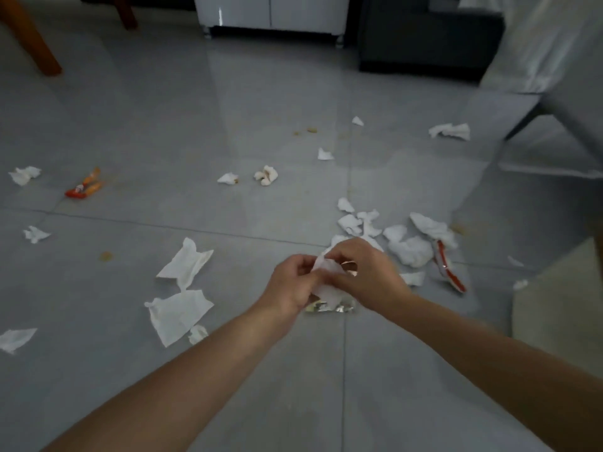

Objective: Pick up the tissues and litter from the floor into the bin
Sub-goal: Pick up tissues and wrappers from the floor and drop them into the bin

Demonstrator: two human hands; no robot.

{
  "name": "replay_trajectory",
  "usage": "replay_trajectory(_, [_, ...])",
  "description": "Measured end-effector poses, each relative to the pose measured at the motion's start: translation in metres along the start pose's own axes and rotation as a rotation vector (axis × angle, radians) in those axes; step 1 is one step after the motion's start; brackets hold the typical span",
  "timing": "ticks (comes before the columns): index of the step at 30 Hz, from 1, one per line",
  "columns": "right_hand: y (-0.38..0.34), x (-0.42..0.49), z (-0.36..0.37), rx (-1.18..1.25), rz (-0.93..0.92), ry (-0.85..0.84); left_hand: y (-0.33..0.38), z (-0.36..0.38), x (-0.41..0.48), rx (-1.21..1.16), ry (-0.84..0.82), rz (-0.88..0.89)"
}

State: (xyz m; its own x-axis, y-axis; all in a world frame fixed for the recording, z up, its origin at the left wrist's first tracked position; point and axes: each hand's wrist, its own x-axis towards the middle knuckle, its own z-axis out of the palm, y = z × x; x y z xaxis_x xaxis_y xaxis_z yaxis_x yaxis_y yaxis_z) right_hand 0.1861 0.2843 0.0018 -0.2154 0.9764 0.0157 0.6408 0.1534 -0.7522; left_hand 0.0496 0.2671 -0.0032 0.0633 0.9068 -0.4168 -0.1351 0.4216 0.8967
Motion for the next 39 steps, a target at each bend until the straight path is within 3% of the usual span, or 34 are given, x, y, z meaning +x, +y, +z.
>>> replay_trajectory(5, [0.016, -0.032, -0.094, 0.009, 0.099, 0.141, 0.034, 0.078, -0.008, 0.001, -0.235, 0.067])
replay_trajectory(9, [0.044, -0.086, -0.161, -0.047, 0.123, 0.476, 0.03, 0.129, -0.015, 0.066, -0.383, 0.033])
replay_trajectory(13, [0.07, -0.159, -0.246, -0.286, 0.209, 0.791, 0.0, 0.138, -0.01, 0.104, -0.378, -0.057])
replay_trajectory(17, [0.099, -0.213, -0.291, -0.398, 0.365, 0.766, -0.026, 0.117, 0.004, 0.13, -0.239, -0.143])
replay_trajectory(22, [0.149, -0.215, -0.277, -0.427, 0.64, 0.67, -0.035, 0.081, 0.021, 0.056, -0.124, -0.212])
replay_trajectory(25, [0.161, -0.208, -0.277, -0.507, 0.705, 0.598, -0.04, 0.054, 0.026, 0.032, -0.086, -0.228])
replay_trajectory(36, [0.114, -0.192, -0.275, -0.624, 0.388, 0.87, -0.043, -0.045, 0.043, -0.075, 0.208, -0.3])
replay_trajectory(39, [0.084, -0.17, -0.234, -0.53, 0.172, 0.759, -0.042, -0.048, 0.037, -0.043, 0.199, -0.292])
